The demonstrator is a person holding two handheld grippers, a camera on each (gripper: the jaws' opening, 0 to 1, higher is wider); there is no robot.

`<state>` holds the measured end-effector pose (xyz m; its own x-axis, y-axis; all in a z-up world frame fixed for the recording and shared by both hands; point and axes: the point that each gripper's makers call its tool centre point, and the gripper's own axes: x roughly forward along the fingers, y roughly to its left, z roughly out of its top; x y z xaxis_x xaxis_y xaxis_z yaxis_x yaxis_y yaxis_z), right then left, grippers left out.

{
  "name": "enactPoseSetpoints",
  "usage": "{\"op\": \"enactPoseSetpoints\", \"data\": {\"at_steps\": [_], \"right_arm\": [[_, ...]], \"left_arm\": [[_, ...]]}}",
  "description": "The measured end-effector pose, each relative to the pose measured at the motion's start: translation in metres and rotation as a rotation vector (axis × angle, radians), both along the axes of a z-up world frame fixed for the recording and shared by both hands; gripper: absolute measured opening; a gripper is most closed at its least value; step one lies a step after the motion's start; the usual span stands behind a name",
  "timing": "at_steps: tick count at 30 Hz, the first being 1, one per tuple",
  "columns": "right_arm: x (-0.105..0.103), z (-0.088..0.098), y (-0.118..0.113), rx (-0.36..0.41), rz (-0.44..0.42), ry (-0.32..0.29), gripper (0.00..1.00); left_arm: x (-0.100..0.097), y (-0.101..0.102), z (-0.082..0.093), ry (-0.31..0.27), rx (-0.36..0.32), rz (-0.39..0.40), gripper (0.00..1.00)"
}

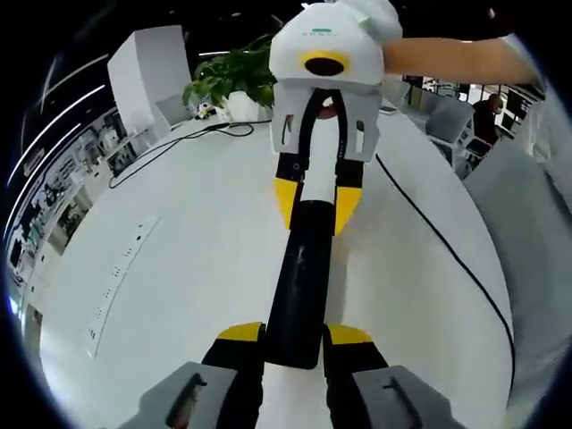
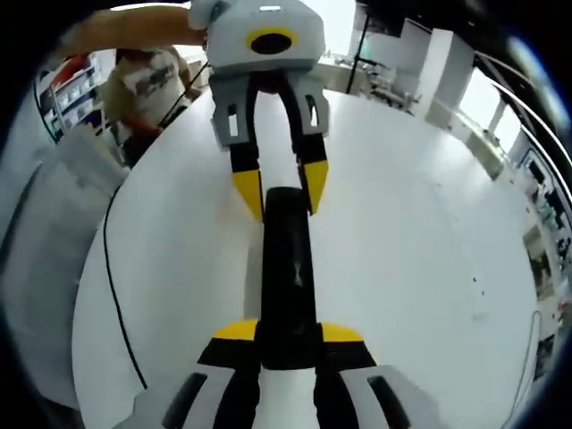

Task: Press the specified remote control buttons in sequence, fully releasing each button before pressing the next.

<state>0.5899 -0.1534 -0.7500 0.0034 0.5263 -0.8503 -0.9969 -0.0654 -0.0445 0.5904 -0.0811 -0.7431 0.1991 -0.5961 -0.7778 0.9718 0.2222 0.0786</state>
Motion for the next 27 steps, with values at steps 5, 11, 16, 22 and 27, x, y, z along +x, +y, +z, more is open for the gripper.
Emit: {"op": "enactPoseSetpoints", "data": {"at_steps": [5, 11, 16, 22, 27], "right_arm": [[-0.028, -0.002, -0.002, 0.012, -0.012, 0.014, 0.19], [-0.056, -0.002, -0.005, 0.026, -0.030, 0.025, 0.19], [-0.079, -0.005, -0.008, 0.038, -0.054, 0.032, 0.19], [-0.104, -0.011, -0.009, 0.051, -0.070, 0.038, 0.19], [-0.117, -0.017, -0.008, 0.057, -0.070, 0.036, 0.20]], "left_arm": [[-0.023, -0.001, -0.002, 0.008, -0.009, -0.002, 0.25], [-0.052, -0.005, -0.001, 0.007, -0.013, -0.010, 0.25], [-0.074, -0.008, -0.003, 0.008, -0.016, -0.011, 0.25], [-0.098, -0.009, -0.009, 0.016, -0.013, -0.023, 0.25], [-0.112, -0.009, -0.015, 0.020, -0.005, -0.029, 0.25]]}}
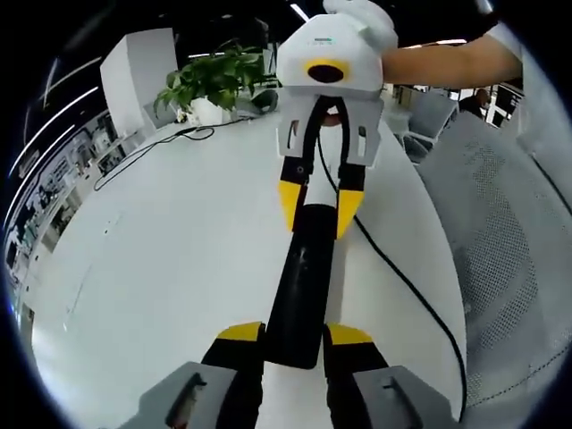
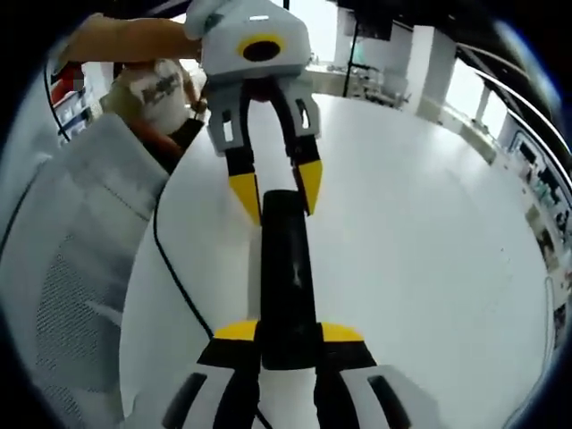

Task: Press the specified remote control buttons in sequence, fully releasing each button before pressing the next.

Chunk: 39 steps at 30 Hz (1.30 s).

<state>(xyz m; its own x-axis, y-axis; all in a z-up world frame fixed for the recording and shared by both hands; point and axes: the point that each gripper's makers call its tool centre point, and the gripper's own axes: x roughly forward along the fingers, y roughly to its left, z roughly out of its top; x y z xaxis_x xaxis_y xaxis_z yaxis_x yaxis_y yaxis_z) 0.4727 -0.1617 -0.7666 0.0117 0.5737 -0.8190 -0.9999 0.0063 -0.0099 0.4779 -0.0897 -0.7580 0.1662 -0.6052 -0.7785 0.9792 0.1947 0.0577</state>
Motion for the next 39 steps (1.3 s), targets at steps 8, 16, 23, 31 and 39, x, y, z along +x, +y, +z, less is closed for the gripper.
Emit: {"op": "enactPoseSetpoints", "data": {"at_steps": [8, 16, 23, 31, 39], "right_arm": [[0.002, -0.004, 0.005, -0.012, 0.027, -0.020, 0.20], [0.006, -0.007, 0.012, -0.025, 0.036, -0.025, 0.20], [0.008, -0.010, 0.012, -0.030, 0.043, -0.018, 0.20], [0.007, -0.013, 0.011, -0.036, 0.052, -0.013, 0.20], [0.007, -0.014, 0.009, -0.032, 0.051, -0.010, 0.20]], "left_arm": [[-0.001, 0.006, -0.006, -0.008, 0.018, 0.008, 0.25], [0.004, 0.013, -0.012, -0.017, 0.052, -0.006, 0.25], [0.005, 0.013, -0.014, -0.016, 0.060, -0.013, 0.24], [0.003, 0.012, -0.018, -0.017, 0.077, -0.037, 0.24], [0.004, 0.011, -0.017, -0.014, 0.071, -0.037, 0.24]]}}
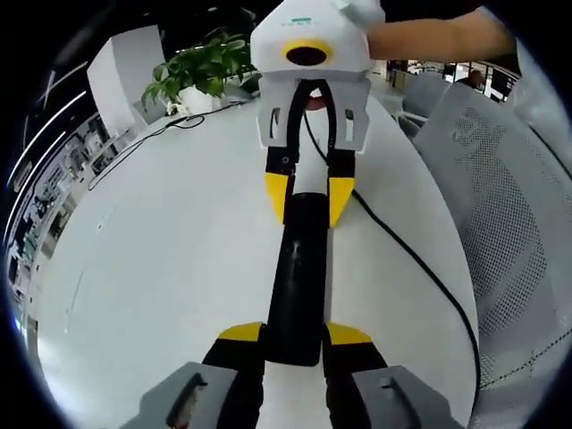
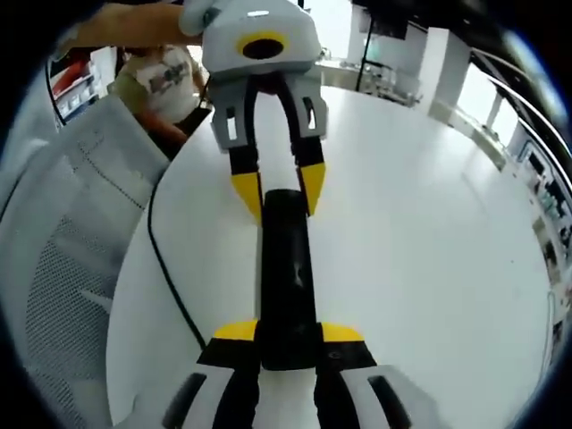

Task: Press the specified remote control buttons in sequence, fully releasing each button before pressing the next.

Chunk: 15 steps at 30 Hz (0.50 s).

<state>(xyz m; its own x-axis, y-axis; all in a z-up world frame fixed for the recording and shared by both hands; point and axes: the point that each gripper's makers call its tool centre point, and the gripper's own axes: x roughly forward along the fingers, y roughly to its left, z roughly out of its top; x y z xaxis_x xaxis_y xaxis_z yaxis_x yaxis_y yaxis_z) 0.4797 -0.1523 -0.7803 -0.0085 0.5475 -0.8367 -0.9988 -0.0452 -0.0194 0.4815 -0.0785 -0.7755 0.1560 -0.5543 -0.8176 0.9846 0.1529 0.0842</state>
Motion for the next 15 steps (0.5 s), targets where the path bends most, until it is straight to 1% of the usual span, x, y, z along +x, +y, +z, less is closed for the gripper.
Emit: {"op": "enactPoseSetpoints", "data": {"at_steps": [15], "right_arm": [[0.0005, -0.0004, 0.0010, 0.001, 0.009, 0.007, 0.20]], "left_arm": [[-0.0004, 0.0007, -0.0010, 0.019, 0.005, -0.002, 0.24]]}}
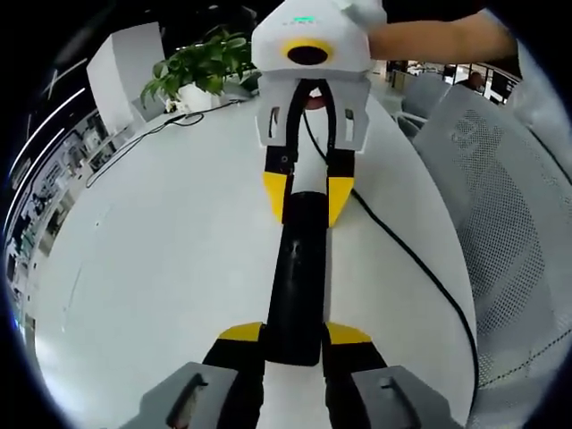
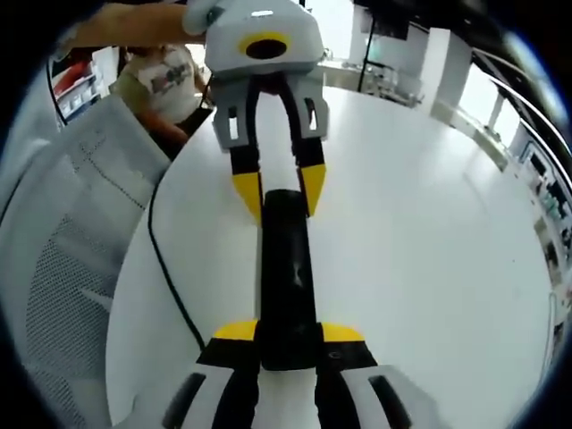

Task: Press the specified remote control buttons in sequence, fully releasing each button before pressing the next.

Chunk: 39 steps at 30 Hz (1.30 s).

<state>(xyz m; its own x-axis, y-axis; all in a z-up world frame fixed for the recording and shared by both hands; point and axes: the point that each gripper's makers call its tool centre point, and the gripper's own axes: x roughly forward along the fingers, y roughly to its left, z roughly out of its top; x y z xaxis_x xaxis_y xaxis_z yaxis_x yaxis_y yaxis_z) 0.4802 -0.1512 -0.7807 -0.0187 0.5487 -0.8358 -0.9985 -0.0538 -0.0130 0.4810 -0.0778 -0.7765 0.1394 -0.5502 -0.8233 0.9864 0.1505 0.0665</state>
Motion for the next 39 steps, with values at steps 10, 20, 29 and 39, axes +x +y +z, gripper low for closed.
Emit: {"op": "enactPoseSetpoints", "data": {"at_steps": [10, 20, 29, 39], "right_arm": [[0.000, -0.001, 0.000, -0.001, 0.006, -0.004, 0.20], [0.000, -0.001, 0.000, 0.004, 0.011, -0.009, 0.21], [0.000, 0.000, -0.001, 0.002, 0.018, -0.018, 0.21], [0.000, 0.014, -0.001, 0.034, 0.024, -0.038, 0.21]], "left_arm": [[0.000, 0.000, -0.001, 0.013, 0.016, -0.007, 0.23], [0.000, -0.001, -0.001, 0.021, 0.033, -0.017, 0.23], [-0.001, -0.001, -0.001, 0.019, 0.038, -0.021, 0.23], [0.000, -0.001, -0.001, 0.019, 0.041, -0.020, 0.24]]}}
